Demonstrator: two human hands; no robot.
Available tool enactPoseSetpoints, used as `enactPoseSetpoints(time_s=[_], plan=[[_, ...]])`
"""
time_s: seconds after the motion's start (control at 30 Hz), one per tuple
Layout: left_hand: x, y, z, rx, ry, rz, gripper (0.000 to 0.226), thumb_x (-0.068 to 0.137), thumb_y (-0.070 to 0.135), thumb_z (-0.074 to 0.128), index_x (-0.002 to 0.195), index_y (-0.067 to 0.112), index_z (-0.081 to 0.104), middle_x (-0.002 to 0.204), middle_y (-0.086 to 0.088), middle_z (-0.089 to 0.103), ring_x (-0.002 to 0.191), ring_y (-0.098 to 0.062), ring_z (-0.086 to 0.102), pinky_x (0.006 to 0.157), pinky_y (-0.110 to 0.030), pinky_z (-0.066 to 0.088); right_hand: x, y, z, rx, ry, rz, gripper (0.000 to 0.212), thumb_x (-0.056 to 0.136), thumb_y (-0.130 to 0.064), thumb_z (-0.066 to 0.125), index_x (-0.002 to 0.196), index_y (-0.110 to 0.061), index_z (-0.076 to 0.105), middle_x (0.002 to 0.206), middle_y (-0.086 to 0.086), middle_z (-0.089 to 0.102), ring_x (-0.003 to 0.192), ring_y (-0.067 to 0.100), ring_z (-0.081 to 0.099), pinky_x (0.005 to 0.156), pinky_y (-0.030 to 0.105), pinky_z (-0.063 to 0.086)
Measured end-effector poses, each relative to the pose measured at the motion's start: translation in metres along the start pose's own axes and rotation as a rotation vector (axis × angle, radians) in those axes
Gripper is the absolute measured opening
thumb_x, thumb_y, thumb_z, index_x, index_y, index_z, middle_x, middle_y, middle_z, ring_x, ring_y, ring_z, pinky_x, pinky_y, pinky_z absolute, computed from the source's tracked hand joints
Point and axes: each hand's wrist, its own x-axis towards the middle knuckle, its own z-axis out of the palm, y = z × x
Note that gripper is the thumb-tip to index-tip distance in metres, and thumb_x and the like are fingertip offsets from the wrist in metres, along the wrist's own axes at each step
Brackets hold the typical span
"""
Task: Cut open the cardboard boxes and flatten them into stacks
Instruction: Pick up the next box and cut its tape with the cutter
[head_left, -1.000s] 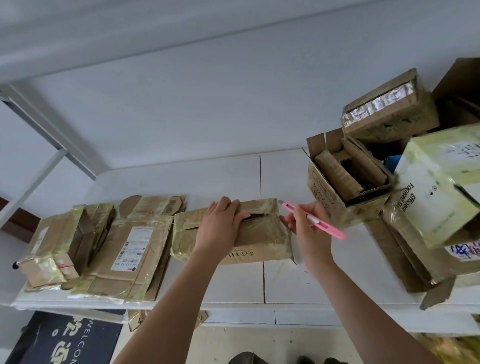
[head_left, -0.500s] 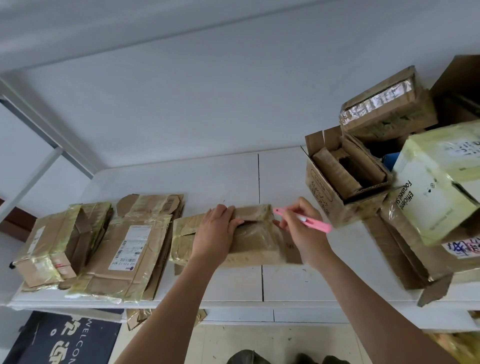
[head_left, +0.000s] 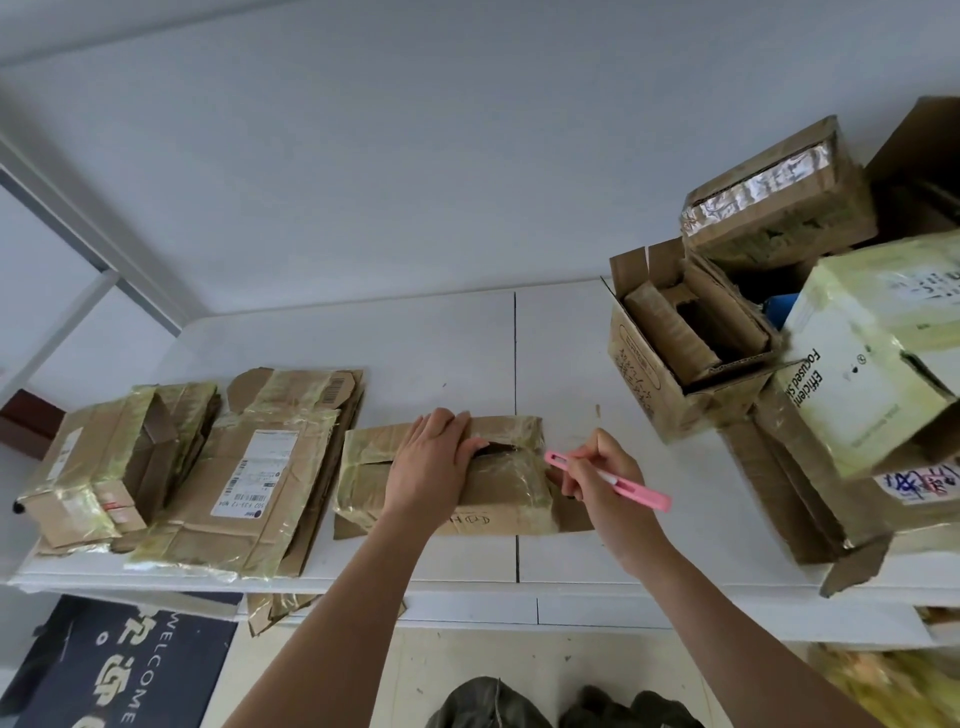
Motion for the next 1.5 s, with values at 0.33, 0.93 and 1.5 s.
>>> enactPoseSetpoints(time_s=[0.33, 0.93, 1.5], plan=[[-0.005, 0.001, 0.001, -0.011, 0.031, 0.034, 0.052, 0.101, 0.045, 0.037, 0.137, 0.010, 0.052, 0.121, 0.000, 0.052, 0.116, -0.021, 0.050, 0.112, -0.036, 0.032, -0.028, 0.004, -0.017, -0.077, -0.152, -0.038, 0.020, 0.095, -0.002, 0.056, 0.077, -0.005, 0.048, 0.067, 0.003, 0.059, 0.074, 0.032, 0.063, 0.074, 0.043, 0.057], [-0.006, 0.000, 0.003, -0.059, 0.049, 0.032, 0.051, 0.101, 0.043, 0.039, 0.137, 0.010, 0.052, 0.119, 0.000, 0.054, 0.114, -0.020, 0.049, 0.111, -0.034, 0.031, -0.002, -0.004, -0.002, -0.133, -0.083, -0.113, 0.016, 0.097, -0.005, 0.053, 0.084, -0.001, 0.046, 0.070, 0.013, 0.056, 0.063, 0.029, 0.054, 0.056, 0.038, 0.046], [-0.001, -0.002, 0.003, -0.103, 0.083, 0.039, 0.037, 0.102, 0.033, 0.044, 0.122, 0.009, 0.063, 0.108, -0.003, 0.059, 0.103, -0.023, 0.055, 0.105, -0.033, 0.034, 0.025, -0.030, -0.020, -0.427, -0.398, -0.425, 0.009, 0.093, -0.015, 0.066, 0.086, -0.017, 0.061, 0.077, -0.016, 0.060, 0.068, 0.010, 0.055, 0.056, 0.016, 0.042]])
